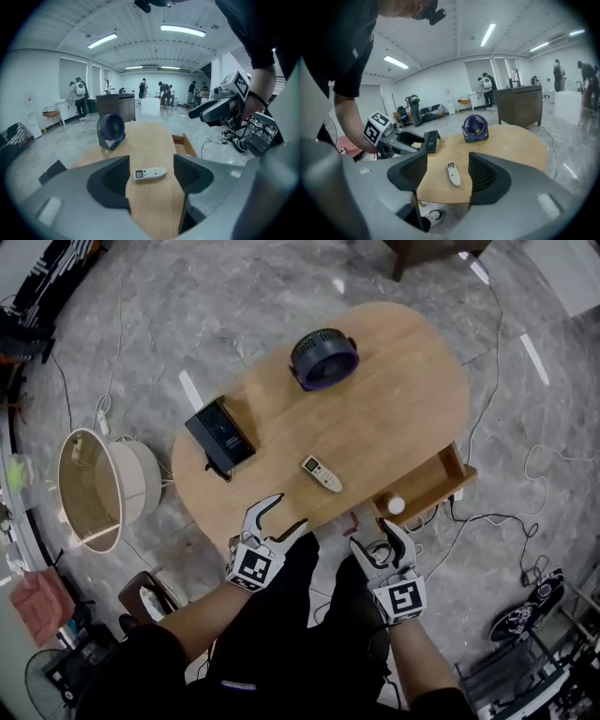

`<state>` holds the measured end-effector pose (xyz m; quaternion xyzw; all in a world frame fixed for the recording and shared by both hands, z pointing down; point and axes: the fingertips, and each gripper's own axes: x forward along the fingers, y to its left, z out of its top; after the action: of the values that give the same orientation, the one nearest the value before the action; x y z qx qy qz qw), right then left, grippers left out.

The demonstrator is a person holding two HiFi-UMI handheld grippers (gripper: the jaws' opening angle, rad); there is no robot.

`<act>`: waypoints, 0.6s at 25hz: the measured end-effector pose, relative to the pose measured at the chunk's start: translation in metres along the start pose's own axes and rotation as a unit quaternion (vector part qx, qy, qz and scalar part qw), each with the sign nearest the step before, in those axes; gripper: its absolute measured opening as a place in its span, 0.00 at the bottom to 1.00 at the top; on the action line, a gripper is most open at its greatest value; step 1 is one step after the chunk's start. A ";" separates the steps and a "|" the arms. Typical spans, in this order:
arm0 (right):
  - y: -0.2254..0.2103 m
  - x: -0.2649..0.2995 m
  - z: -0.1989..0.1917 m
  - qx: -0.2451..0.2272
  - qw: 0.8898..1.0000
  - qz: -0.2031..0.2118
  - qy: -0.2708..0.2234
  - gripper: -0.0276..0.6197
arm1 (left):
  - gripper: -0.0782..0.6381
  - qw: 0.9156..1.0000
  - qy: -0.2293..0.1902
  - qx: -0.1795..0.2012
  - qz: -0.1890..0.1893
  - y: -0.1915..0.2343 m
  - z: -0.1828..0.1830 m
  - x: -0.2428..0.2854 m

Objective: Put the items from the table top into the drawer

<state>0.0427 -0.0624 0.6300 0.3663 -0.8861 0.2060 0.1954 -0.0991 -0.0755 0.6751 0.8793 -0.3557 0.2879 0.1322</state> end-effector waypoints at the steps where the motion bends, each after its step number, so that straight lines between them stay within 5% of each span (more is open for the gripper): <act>1: 0.002 0.011 -0.006 -0.003 1.000 0.003 0.022 0.52 | 0.53 1.000 0.004 -0.007 0.008 0.008 -0.006 -0.007; 7: 0.016 0.067 -0.045 -0.014 0.990 0.052 0.129 0.56 | 0.53 0.998 0.012 -0.044 0.044 0.031 -0.039 -0.041; 15: 0.010 0.127 -0.063 -0.099 0.977 0.034 0.183 0.56 | 0.53 0.995 0.001 -0.069 0.066 0.046 -0.057 -0.074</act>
<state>-0.0351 -0.0962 0.7439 0.2706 -0.8632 0.1871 0.3829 -0.1976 -0.0425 0.6778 0.8424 -0.4316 0.2720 0.1733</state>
